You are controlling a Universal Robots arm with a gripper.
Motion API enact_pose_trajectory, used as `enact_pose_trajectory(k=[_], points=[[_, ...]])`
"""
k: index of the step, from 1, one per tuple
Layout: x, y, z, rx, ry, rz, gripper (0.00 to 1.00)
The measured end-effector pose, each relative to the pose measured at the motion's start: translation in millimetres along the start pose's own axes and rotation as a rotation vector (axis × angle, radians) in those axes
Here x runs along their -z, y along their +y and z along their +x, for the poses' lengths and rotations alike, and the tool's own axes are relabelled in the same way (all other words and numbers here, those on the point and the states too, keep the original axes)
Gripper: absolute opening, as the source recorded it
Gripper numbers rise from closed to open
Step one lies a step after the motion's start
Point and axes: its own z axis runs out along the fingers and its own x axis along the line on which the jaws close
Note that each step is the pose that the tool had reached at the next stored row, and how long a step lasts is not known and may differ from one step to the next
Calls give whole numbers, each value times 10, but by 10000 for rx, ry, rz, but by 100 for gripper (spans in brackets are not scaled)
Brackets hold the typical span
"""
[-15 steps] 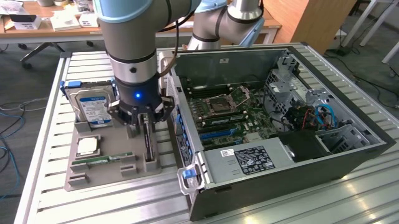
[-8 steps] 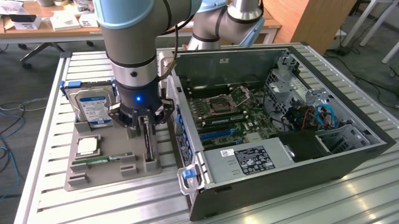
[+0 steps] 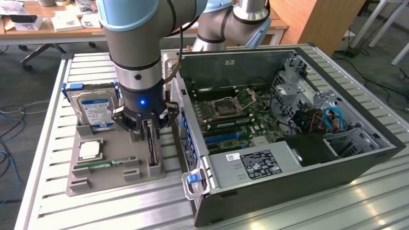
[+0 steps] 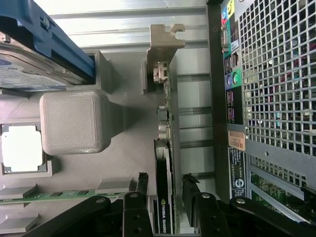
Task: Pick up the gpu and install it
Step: 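Pick up the gpu and move the gpu toward the slot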
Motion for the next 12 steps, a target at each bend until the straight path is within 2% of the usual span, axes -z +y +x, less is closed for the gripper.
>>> enact_pose_trajectory(k=[8,12], points=[[-74,-3,2,1,0,-1,42],[-80,-4,2,0,1,1,42]])
